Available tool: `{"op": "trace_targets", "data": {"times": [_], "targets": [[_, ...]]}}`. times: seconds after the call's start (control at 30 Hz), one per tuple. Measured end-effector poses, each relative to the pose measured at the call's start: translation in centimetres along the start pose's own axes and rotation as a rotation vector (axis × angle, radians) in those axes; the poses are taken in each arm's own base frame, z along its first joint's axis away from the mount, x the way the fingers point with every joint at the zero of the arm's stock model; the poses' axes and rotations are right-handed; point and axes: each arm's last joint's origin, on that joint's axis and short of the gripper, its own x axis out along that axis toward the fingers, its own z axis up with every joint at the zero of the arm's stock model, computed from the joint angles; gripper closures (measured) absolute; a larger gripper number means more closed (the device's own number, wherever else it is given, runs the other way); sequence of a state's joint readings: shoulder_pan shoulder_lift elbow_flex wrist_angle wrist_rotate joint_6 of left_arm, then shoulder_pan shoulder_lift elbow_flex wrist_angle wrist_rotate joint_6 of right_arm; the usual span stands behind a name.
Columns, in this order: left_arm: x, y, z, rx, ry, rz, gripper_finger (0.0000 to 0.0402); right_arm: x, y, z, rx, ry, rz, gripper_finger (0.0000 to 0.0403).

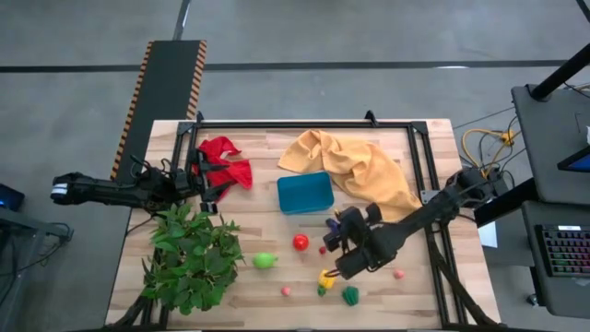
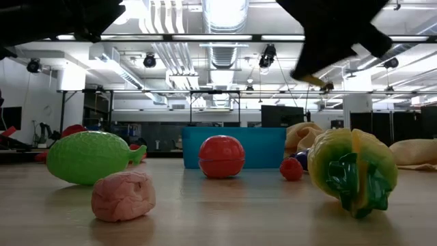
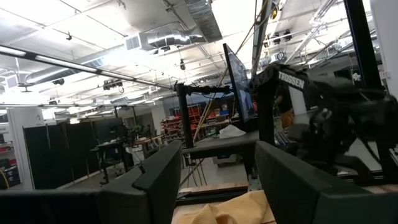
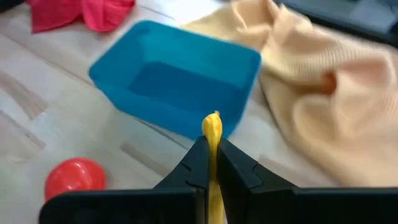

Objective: Pick and placing Produce into tupperware
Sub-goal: Put the yellow corn into the blue bin

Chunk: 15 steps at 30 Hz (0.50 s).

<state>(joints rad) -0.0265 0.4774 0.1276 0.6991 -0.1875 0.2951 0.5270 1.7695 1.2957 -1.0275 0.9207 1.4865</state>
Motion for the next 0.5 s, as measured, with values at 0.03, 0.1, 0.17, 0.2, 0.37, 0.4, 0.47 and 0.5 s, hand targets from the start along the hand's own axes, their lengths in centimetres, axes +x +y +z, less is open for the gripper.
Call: {"op": "trace_targets", "data": {"times": [0.03,0.1,0.17,0.2,0.37,0.4,0.47,0.5], "targets": [[0.0,0.0,0.0,0.000,-0.001,0.000,0.0212,-0.1,0.2,0.6,-0.027,-0.001,0.008,0.0390],[0.0,0.0,0.0,-0.001,-0.001,0.000,0.0212,-0.5,0.5,1.6,-0.092,0.001,0.027,0.0390],[0.0,0.0,0.0,0.000,0.000,0.000,0.0212,-1.0,0.9,2.7,-0.151,0.018,0.060,0.0390],[0.0,0.0,0.0,0.000,0.001,-0.001,0.0212,-1.2,1.0,3.2,-0.180,0.030,0.076,0.0390],[0.0,0.0,0.0,0.000,0.000,0.000,0.0212,-1.9,1.3,5.5,-0.313,0.073,0.144,0.0390],[0.0,0.0,0.0,0.000,0.000,0.000,0.0212,-2.0,1.4,6.0,-0.319,0.075,0.163,0.0390],[0.0,0.0,0.0,-0.001,0.000,0.000,0.0212,-2.4,1.7,7.1,-0.339,0.077,0.224,0.0390],[0.0,0.0,0.0,0.000,0.001,-0.001,0.0212,-2.5,2.0,7.5,-0.359,0.075,0.260,0.0390]]}}
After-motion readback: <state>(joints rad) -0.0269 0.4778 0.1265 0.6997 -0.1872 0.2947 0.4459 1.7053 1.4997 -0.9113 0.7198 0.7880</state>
